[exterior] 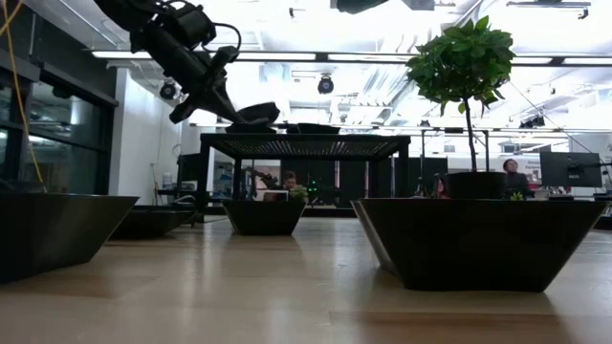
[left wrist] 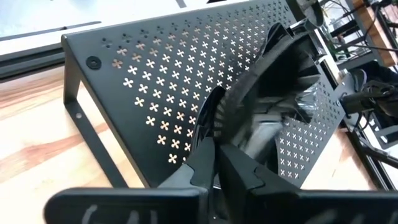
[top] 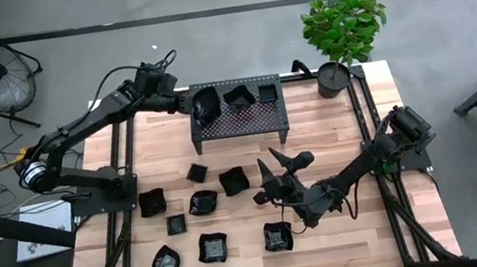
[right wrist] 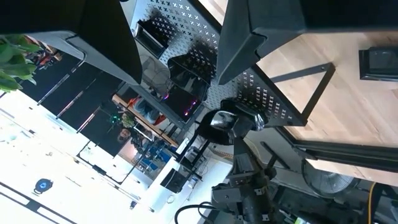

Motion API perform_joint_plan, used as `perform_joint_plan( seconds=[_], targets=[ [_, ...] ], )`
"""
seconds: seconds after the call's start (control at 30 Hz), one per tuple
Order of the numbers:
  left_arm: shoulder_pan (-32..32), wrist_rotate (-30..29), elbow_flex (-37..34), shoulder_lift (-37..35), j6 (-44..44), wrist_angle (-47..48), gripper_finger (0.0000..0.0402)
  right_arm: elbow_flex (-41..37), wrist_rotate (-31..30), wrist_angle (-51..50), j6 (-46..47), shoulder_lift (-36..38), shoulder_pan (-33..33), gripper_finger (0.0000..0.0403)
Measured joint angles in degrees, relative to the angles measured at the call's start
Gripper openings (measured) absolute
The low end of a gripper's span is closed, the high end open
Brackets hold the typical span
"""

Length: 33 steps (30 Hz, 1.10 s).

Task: Pick & Place Mini shaped plates
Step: Stack the leaf shaped plate on top of the leaf shaped plate on the shelf

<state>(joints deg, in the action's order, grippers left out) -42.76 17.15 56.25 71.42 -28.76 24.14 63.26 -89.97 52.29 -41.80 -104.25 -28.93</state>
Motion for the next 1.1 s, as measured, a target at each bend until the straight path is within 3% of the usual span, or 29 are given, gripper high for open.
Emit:
perform_joint_plan(
  seconds=[0.33, 1.1],
  targets=[
    [0.0, -0.1, 0.0, 0.0, 0.7, 0.0, 0.0039, 0.0, 0.0, -0.2, 0.5, 0.0, 0.0, 0.0204],
    [0.0, -0.4, -0.1, 0.0, 3.5, -4.3, 0.0041, 0.0, 0.0, -0.2, 0.9, 0.0, 0.0, 0.0204]
  ],
)
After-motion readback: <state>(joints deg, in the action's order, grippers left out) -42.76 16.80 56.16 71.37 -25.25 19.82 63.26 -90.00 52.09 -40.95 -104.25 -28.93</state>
